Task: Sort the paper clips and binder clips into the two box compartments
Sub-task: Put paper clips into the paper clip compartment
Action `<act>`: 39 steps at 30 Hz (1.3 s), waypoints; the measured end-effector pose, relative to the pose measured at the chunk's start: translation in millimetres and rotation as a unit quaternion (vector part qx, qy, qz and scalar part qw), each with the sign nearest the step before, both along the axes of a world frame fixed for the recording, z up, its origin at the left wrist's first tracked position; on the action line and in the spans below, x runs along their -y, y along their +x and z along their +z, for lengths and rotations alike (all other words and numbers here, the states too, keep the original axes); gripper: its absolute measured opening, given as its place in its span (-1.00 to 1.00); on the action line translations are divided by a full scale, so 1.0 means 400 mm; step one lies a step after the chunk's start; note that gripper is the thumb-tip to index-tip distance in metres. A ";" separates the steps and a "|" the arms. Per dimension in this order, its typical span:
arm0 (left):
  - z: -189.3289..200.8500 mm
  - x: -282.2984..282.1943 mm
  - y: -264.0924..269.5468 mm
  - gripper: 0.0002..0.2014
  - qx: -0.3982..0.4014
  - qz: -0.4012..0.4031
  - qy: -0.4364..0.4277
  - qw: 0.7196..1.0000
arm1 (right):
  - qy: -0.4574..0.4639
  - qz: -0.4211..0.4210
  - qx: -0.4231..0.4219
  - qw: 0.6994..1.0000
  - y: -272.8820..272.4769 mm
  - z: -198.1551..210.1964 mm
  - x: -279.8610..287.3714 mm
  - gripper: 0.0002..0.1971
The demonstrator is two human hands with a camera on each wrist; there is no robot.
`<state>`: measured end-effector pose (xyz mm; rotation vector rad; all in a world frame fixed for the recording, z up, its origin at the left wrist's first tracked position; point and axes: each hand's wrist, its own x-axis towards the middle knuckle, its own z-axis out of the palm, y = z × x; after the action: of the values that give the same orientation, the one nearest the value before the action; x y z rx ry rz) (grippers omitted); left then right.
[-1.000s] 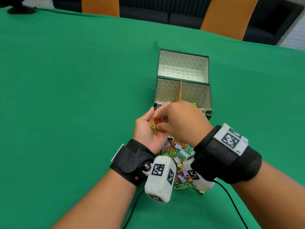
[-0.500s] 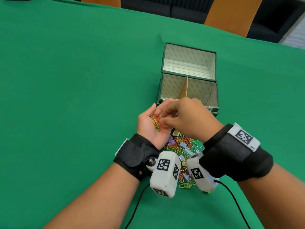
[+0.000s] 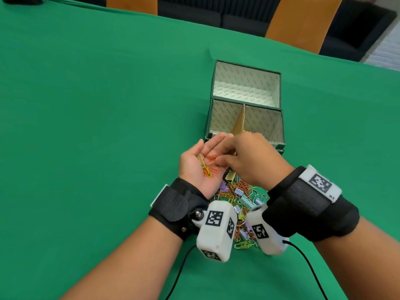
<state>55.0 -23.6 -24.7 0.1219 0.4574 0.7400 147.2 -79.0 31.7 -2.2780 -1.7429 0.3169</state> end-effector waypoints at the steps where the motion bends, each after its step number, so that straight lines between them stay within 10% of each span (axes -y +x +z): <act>1: -0.001 0.000 -0.001 -0.54 0.001 -0.002 0.000 1.000 | -0.002 0.002 -0.009 1.000 0.002 0.004 0.002 -0.92; 21: -0.009 -0.014 -0.004 -0.56 0.014 -0.031 0.001 0.999 | 0.203 -0.094 -0.082 0.971 0.090 0.081 -0.106 -0.90; 27: -0.013 -0.017 -0.007 -0.55 0.012 -0.027 0.003 1.000 | 0.027 -0.085 0.028 0.996 0.110 0.004 -0.124 -0.82; 32: -0.010 -0.024 -0.006 -0.56 0.014 -0.006 0.006 1.000 | 0.123 -0.041 0.001 0.992 0.057 0.054 -0.059 -0.76; 39: -0.012 -0.022 -0.010 -0.56 0.013 0.007 0.012 1.000 | -0.065 0.044 -0.007 0.997 -0.035 0.033 0.008 -0.77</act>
<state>51.1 -14.9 -29.4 0.1307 0.4251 0.7605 133.3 -82.1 45.0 -2.2836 -1.8713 0.4744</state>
